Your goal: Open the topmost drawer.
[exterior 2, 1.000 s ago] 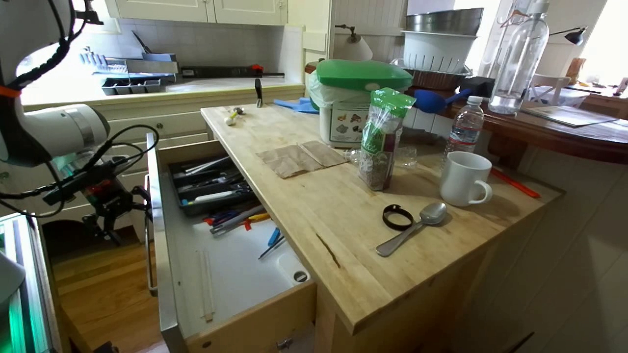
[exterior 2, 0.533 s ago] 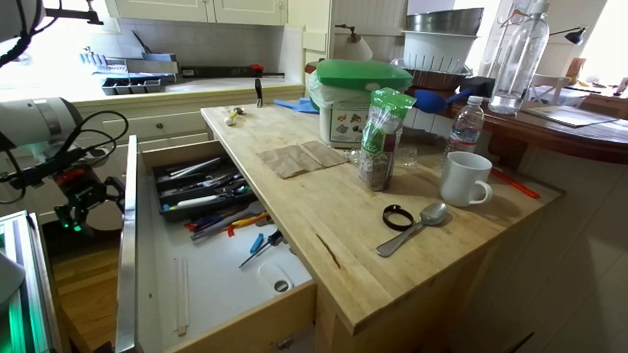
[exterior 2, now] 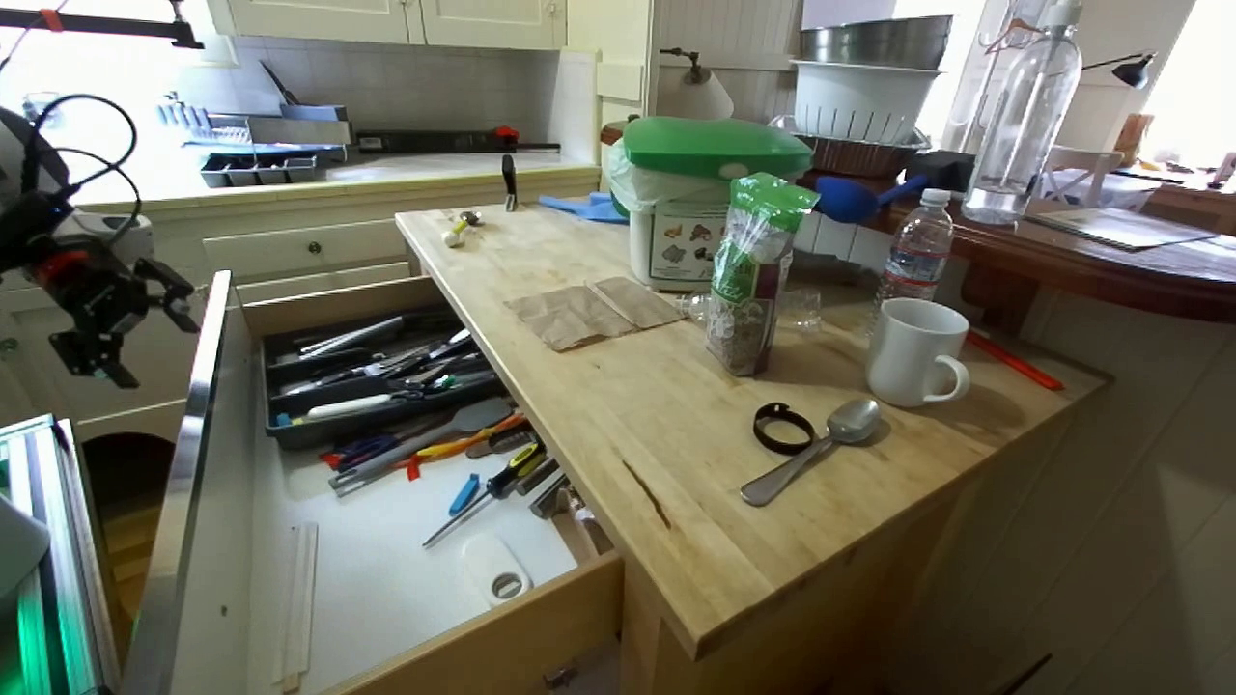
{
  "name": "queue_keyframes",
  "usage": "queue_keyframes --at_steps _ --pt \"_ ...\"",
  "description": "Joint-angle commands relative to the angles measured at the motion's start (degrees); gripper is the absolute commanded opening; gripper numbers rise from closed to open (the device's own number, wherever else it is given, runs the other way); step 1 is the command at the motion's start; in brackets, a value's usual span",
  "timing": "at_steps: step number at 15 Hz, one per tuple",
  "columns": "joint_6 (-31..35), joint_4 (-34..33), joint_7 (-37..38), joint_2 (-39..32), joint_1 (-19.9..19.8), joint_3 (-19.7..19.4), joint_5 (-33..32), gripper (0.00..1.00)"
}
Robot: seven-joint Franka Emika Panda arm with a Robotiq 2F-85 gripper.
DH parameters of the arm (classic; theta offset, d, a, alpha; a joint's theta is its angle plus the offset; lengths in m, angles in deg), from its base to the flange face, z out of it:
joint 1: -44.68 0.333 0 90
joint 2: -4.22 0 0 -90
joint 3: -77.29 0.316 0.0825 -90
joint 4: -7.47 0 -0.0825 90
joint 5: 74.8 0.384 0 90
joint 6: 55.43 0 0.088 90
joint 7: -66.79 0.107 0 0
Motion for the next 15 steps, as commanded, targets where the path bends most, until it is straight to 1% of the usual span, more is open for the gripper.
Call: queue_keyframes --at_steps 1,3,4,7,8,9,10,11,12,13,15 --pt "-6.1 2.2 -3.0 14.2 1.0 -0.7 3.9 1.00" --pt "-6.9 3.5 -3.0 20.5 -0.1 -3.1 3.7 1.00" --pt "-9.3 0.2 -2.8 21.1 -0.8 -4.2 3.3 1.00" --pt "-7.6 0.1 0.9 24.0 -4.6 -9.4 -0.3 1.00" --pt "-5.7 1.5 2.1 25.2 -6.4 -11.4 -1.8 1.00" --pt "-3.9 1.3 3.7 24.6 -8.9 -13.6 -4.0 1.00" --pt "-3.4 0.1 5.8 22.9 -11.3 -15.1 -6.1 1.00" --pt "-1.2 0.2 7.2 21.9 -13.4 -17.3 -8.7 1.00" --pt "1.6 0.2 6.5 21.0 -15.3 -19.5 -12.7 1.00" --pt "-2.6 0.2 4.4 23.5 -11.8 -17.2 -8.5 1.00" --pt "0.3 0.2 4.6 22.0 -14.8 -20.2 -11.7 1.00"
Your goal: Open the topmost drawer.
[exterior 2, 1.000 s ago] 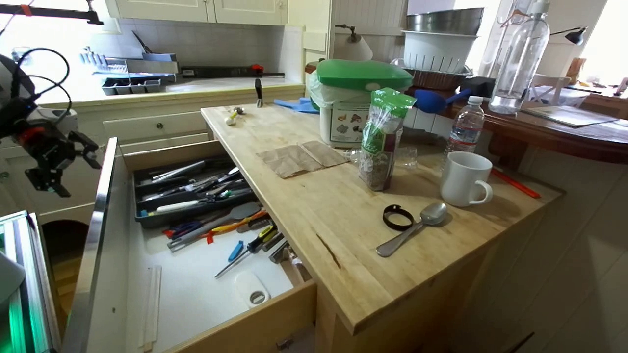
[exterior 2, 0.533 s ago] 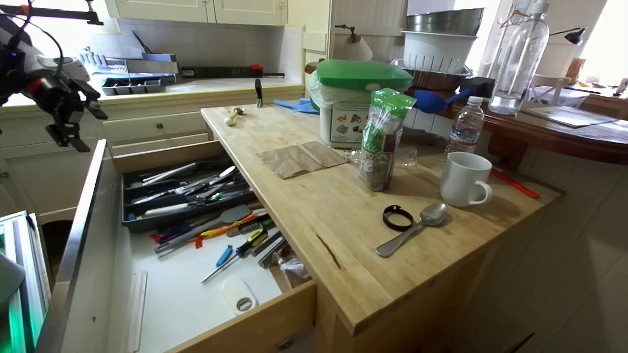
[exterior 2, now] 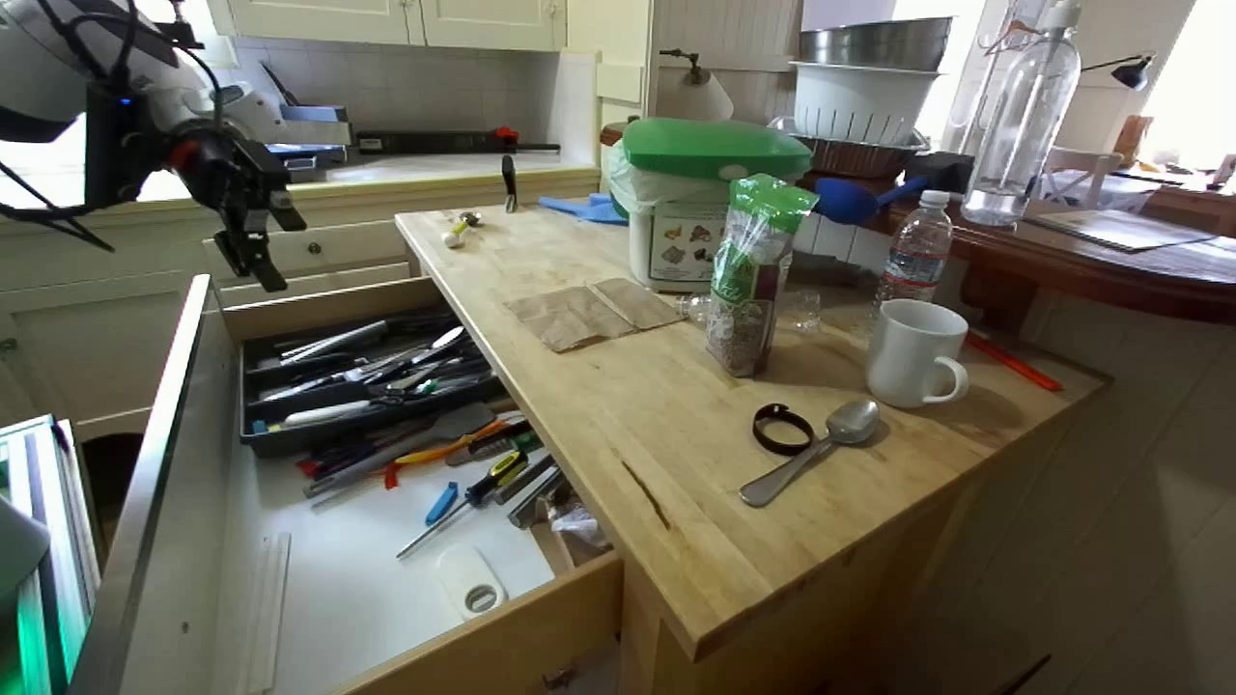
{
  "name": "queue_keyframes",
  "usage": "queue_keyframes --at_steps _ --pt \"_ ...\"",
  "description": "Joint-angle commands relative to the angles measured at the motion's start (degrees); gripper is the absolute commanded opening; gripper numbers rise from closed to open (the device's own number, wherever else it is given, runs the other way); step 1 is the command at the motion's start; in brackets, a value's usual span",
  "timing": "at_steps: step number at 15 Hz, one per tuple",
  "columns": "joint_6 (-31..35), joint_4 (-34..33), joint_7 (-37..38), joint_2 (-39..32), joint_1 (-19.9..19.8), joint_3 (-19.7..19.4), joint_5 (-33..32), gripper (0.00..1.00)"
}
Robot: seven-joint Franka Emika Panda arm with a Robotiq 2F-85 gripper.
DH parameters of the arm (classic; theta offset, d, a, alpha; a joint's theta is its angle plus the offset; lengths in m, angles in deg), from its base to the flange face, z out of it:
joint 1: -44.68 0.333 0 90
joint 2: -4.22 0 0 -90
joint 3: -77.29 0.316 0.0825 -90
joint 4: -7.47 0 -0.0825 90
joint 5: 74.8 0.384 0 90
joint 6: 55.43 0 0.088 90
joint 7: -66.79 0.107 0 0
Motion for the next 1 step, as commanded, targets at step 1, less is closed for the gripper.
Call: queue_keyframes --at_steps 1 --pt "0.0 -0.1 0.2 -0.5 0.1 -0.8 -0.4 1.00"
